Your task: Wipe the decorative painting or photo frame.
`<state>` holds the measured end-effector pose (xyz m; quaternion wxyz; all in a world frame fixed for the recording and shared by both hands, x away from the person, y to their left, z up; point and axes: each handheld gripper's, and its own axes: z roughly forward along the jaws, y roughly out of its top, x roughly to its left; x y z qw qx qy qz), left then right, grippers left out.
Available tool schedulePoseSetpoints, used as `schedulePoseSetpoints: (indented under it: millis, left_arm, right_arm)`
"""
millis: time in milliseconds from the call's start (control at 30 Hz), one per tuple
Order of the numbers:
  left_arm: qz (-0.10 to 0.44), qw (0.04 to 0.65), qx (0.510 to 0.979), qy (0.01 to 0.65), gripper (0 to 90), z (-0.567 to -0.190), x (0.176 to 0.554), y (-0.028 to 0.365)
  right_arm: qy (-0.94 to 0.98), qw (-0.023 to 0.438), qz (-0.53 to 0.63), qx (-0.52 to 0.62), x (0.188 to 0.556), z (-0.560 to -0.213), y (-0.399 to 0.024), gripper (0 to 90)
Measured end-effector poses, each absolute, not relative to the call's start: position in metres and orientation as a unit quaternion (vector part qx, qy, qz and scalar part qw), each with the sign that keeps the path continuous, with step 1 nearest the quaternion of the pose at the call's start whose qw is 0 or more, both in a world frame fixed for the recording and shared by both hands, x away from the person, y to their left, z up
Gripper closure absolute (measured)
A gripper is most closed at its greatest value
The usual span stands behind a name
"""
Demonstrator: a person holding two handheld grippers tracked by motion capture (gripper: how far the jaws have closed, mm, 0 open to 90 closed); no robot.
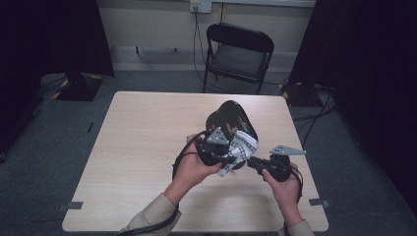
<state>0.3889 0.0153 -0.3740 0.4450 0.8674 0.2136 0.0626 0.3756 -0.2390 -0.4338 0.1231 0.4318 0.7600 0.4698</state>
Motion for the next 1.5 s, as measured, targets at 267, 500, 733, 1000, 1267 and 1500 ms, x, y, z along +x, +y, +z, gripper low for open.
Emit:
schedulePoseSetpoints:
  millis: [267,500,733,1000,1267,1500]
  left_arm:
    - [0.049,0.424,0.876,0.226,75.2,-0.404,0.386,0.019]
    - [0.029,0.398,0.887,0.231,75.2,-0.436,0.382,0.019]
    - [0.018,0.386,0.891,0.239,75.3,-0.45,0.381,0.022]
    - [0.01,0.376,0.893,0.247,75.3,-0.46,0.378,0.028]
    - [0.006,0.366,0.898,0.246,75.4,-0.465,0.375,0.033]
    - [0.001,0.365,0.898,0.247,75.4,-0.467,0.373,0.035]
  right_arm:
    - [0.76,0.123,0.469,0.433,0.375,-0.434,-0.239,77.2]
    - [0.761,0.124,0.468,0.432,0.376,-0.434,-0.239,77.0]
    - [0.761,0.125,0.468,0.432,0.376,-0.434,-0.239,76.3]
    - [0.762,0.125,0.467,0.431,0.376,-0.434,-0.238,75.6]
    - [0.762,0.129,0.465,0.432,0.376,-0.435,-0.238,74.4]
    - [0.761,0.13,0.466,0.433,0.376,-0.434,-0.238,73.3]
